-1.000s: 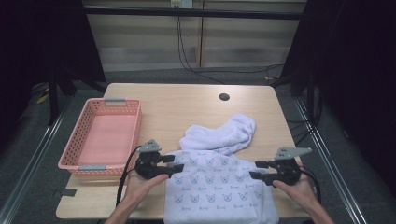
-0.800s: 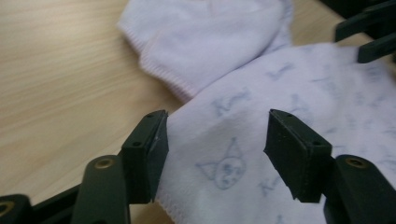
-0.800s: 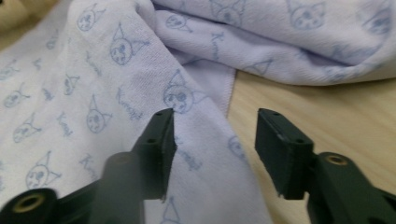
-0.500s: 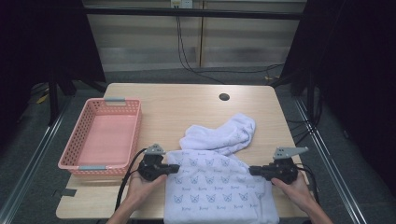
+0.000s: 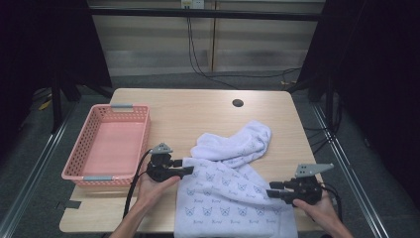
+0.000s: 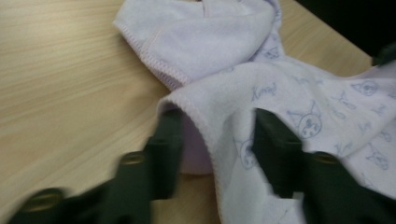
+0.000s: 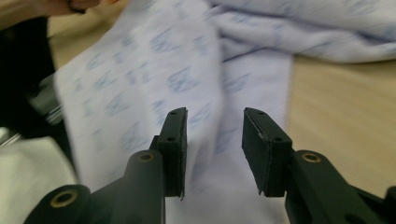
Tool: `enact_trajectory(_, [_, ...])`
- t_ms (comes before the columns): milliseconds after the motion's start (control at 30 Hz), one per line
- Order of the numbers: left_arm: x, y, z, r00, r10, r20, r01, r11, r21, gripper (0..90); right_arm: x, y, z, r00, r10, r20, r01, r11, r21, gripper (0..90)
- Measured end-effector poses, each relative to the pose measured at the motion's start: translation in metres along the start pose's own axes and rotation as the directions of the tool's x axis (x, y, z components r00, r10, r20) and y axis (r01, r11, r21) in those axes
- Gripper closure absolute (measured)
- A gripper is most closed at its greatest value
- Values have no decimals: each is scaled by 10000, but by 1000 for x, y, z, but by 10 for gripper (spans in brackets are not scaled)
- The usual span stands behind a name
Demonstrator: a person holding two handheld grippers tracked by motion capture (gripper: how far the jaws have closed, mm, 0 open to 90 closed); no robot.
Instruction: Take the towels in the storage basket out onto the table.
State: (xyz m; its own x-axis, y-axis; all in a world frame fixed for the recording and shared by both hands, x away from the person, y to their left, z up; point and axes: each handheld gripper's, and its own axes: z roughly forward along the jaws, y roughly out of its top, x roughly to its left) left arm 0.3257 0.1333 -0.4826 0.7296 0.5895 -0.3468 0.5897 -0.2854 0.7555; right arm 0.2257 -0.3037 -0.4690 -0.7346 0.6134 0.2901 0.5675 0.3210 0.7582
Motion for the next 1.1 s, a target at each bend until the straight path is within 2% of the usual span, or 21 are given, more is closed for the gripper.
enact_trajectory(33, [1, 1, 1, 10000, -1, 33, 1, 10000, -13, 665, -7, 4, 3, 9996, 181, 226, -179, 9998, -95, 609])
enact_trajectory(67, [2, 1, 1, 9996, 74, 280, -72, 9999, -75, 763, -12, 7, 5, 9992, 217, 348, -214, 9997, -109, 598])
enact_trajectory(100, [0, 1, 2, 9996, 120, 244, -119, 9999, -55, 860, -18, 11, 10, 9982, 214, 559, -209, 9997, -87, 592])
enact_trajectory(133, [-2, 1, 2, 9990, 159, 422, -161, 9999, 49, 881, -23, 13, 15, 9977, 216, 641, -216, 9998, -10, 591])
enact_trajectory(200, [-7, 0, 1, 9978, 404, 534, -411, 9991, 111, 884, -36, 18, 30, 9959, 366, 823, -381, 9991, 163, 580])
enact_trajectory(300, [-13, 0, -2, 9962, 502, 709, -508, 9987, 62, 886, -48, 23, 51, 9937, 446, 1028, -509, 9969, 601, 564])
enact_trajectory(400, [-17, -2, -4, 9943, 673, 826, -684, 9976, 99, 887, -50, 26, 65, 9939, 332, 1053, -422, 9955, 852, 564])
enact_trajectory(467, [-16, -5, -5, 9939, 572, 939, -589, 9981, 162, 887, -46, 27, 70, 9955, 74, 943, -166, 9951, 978, 587])
enact_trajectory(533, [-17, -9, -7, 9936, 504, 1012, -531, 9983, 244, 887, -44, 26, 71, 9969, 4, 793, -87, 9945, 1048, 704])
enact_trajectory(600, [-22, -13, -14, 9919, 637, 1103, -650, 9978, 87, 887, -40, 24, 69, 9973, -218, 697, 127, 9917, 1279, 878])
enact_trajectory(633, [-24, -14, -18, 9909, 677, 1159, -677, 9977, -43, 888, -36, 22, 66, 9970, -299, 716, 203, 9911, 1317, 889])
enact_trajectory(667, [-29, -16, -27, 9866, 898, 1364, -886, 9960, -147, 888, -34, 22, 63, 9970, -307, 710, 217, 9921, 1239, 891])
enact_trajectory(700, [-32, -17, -32, 9850, 1036, 1382, -1018, 9946, -197, 888, -31, 22, 56, 9965, -316, 770, 236, 9945, 1023, 893])
enact_trajectory(833, [-44, -34, -60, 9839, 968, 1503, -910, 9948, -454, 888, -29, 22, 26, 9951, 23, 993, -30, 10000, 65, 896])
enact_trajectory(867, [-47, -40, -66, 9812, 1003, 1647, -941, 9945, -451, 889, -29, 19, 18, 9930, 11, 1183, -6, 10000, -44, 896])
enact_trajectory(933, [-57, -52, -80, 9756, 1212, 1830, -1161, 9925, -381, 889, -28, 14, 4, 9863, 66, 1647, -42, 9999, -151, 896])
enact_trajectory(1000, [-64, -62, -92, 9701, 1302, 2048, -1255, 9915, -357, 889, -32, 8, -7, 9687, 317, 2461, -283, 9994, -176, 897])
enact_trajectory(1033, [-65, -66, -95, 9695, 1281, 2088, -1239, 9917, -334, 888, -38, 5, -14, 9606, 688, 2691, -590, 9973, -444, 897])
enact_trajectory(1067, [-67, -69, -97, 9662, 1204, 2278, -1176, 9927, -257, 888, -42, 3, -18, 9560, 875, 2802, -734, 9955, -605, 897])
enact_trajectory(1100, [-70, -72, -97, 9602, 1256, 2496, -1250, 9920, -183, 885, -46, 2, -20, 9490, 1016, 2985, -852, 9941, -674, 897])
